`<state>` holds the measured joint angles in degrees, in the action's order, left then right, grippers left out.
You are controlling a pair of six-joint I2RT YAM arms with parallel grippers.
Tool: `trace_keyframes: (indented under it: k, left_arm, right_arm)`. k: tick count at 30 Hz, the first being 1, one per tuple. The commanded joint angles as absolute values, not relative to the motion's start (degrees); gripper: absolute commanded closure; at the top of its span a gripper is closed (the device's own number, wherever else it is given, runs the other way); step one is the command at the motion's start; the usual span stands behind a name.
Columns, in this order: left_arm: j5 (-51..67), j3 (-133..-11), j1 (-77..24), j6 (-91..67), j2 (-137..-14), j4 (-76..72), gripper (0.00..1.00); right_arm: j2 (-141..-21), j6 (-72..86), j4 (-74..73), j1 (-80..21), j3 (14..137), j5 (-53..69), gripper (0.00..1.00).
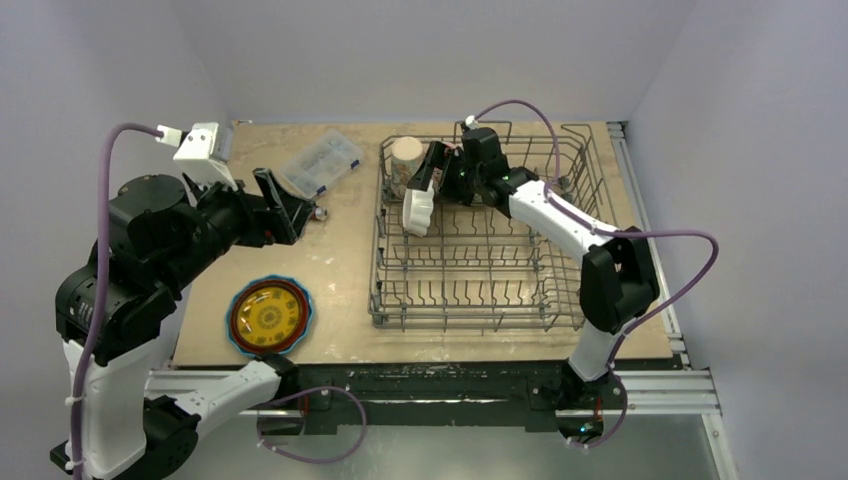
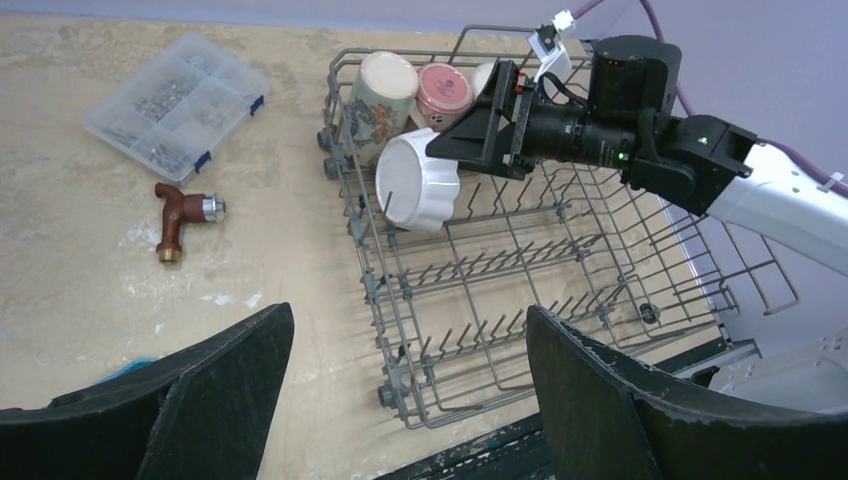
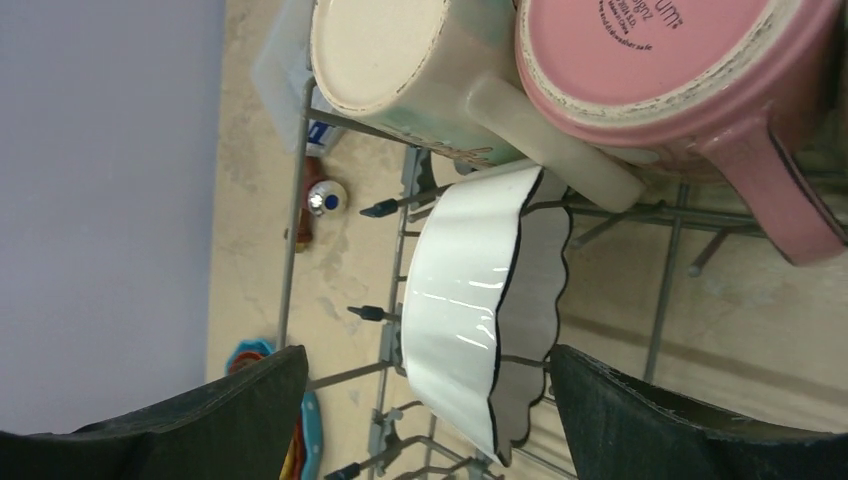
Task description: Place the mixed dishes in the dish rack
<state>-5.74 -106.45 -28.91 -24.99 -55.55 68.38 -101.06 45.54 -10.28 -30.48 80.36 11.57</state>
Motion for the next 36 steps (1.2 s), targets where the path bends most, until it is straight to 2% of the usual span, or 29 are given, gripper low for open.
trace_keyframes:
  k: [1, 7, 12, 15, 20, 24, 27, 30, 36]
  left_arm:
    - [-5.5, -104.9, -28.7, -27.8, -55.9, 67.9, 0.12]
    - [-9.2, -101.0, -28.6, -35.0, -56.7, 70.4, 0.02]
    - [-9.5, -93.0, -26.4, -43.9, -56.4, 73.1, 0.0]
    - [-6.3, -84.0, -24.5, -49.7, -55.2, 73.7, 0.0]
    - [-4.4, -67.7, -23.0, -54.0, -51.8, 71.2, 0.0]
    - [-3.6, -61.6, -18.4, -50.0, -53.7, 70.8, 0.02]
    - [-4.5, -56.2, -14.7, -47.3, -57.5, 65.6, 0.06]
    - [-5.4, -52.4, -11.4, -47.1, -62.2, 62.7, 0.19]
    - [-12.4, -49.1, -10.1, -46.7, -65.7, 61.1, 0.29]
  right_arm:
    - [-97.6, 35.3, -25.0, -30.9, 87.0, 7.5, 0.05]
    - [-93.6, 26.9, -36.7, -32.7, 93.0, -1.2, 0.01]
    - [-91.2, 16.5, -45.1, -39.2, 97.3, -10.7, 0.01]
    - [-86.8, 13.9, -44.5, -40.8, 93.7, -8.2, 0.01]
    - [-73.5, 14.0, -30.9, -41.3, 75.3, -4.8, 0.01]
    - [-68.3, 16.6, -35.3, -41.2, 77.3, -4.9, 0.01]
    - [-65.0, 14.7, -37.6, -41.3, 77.3, -6.4, 0.01]
    - [-61.7, 14.0, -39.0, -41.2, 76.0, -7.6, 0.01]
    - [-55.1, 17.2, -37.3, -41.3, 70.7, -7.0, 0.01]
